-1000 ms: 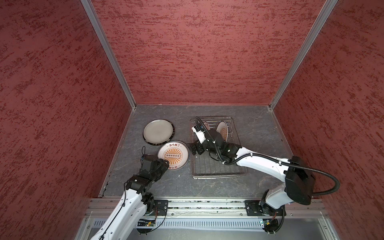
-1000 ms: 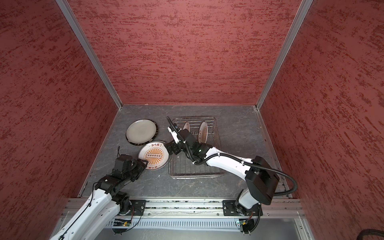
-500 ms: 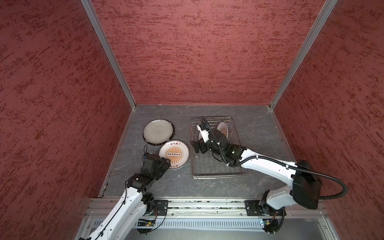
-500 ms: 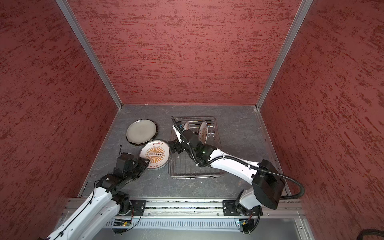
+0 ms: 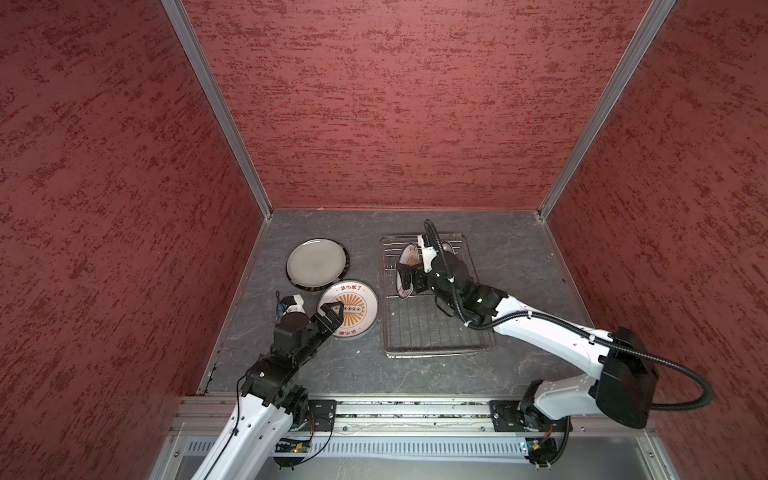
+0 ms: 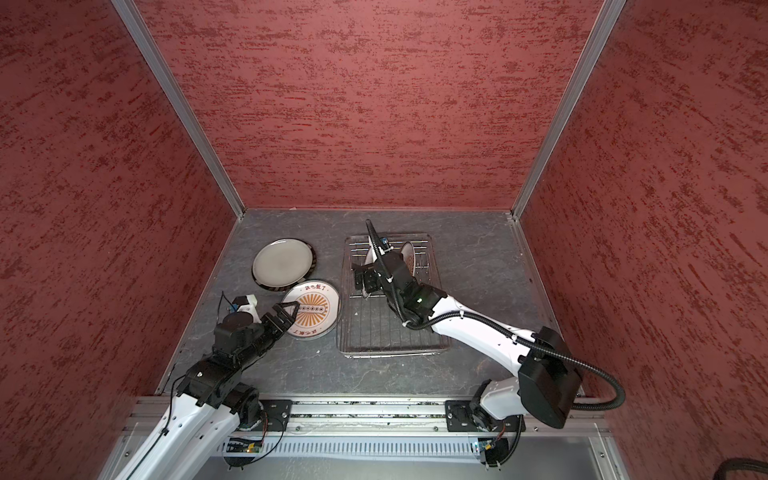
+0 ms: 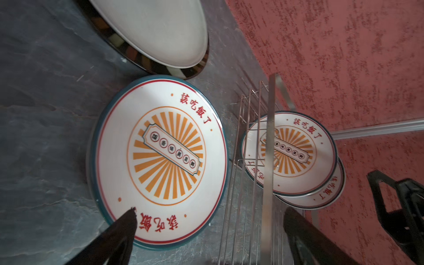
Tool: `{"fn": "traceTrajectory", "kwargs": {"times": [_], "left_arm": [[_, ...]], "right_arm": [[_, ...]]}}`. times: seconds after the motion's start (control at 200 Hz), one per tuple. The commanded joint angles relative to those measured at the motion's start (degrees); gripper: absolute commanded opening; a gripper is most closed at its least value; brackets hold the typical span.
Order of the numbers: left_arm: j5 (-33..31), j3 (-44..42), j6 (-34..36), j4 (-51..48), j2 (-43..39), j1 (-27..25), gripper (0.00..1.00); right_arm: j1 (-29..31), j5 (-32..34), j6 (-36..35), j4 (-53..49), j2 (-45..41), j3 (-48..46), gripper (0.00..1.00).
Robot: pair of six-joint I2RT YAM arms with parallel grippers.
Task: Unload the plates from the dish rack
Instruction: 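Close the right gripper on the next plate rim while the left returns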
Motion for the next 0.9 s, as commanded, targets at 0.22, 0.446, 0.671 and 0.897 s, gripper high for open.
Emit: {"fn": "traceTrajectory", "kwargs": {"times": [0.22, 0.446, 0.671, 0.897], "left_arm": [[18.28, -0.80, 8.02, 35.03, 6.57, -4.18, 1.00], [13.65, -0.55, 8.50, 48.35, 16.97, -11.86, 0.99], [8.22, -1.78, 9.81, 56.64, 24.58, -18.41, 0.99], [4.60, -3.03, 10.11, 58.13, 27.02, -19.82, 0.99]], "right_arm": [[-4.91, 2.82, -0.02, -0.48, -2.06, 1.64, 0.99], [-6.35, 7.58, 2.59, -4.56, 2.08, 5.00, 0.99], [-6.35, 8.18, 3.00, -7.65, 9.01, 10.25, 0.86], [-5.61, 12.44, 4.98, -12.95, 13.47, 14.62, 0.65]]}}
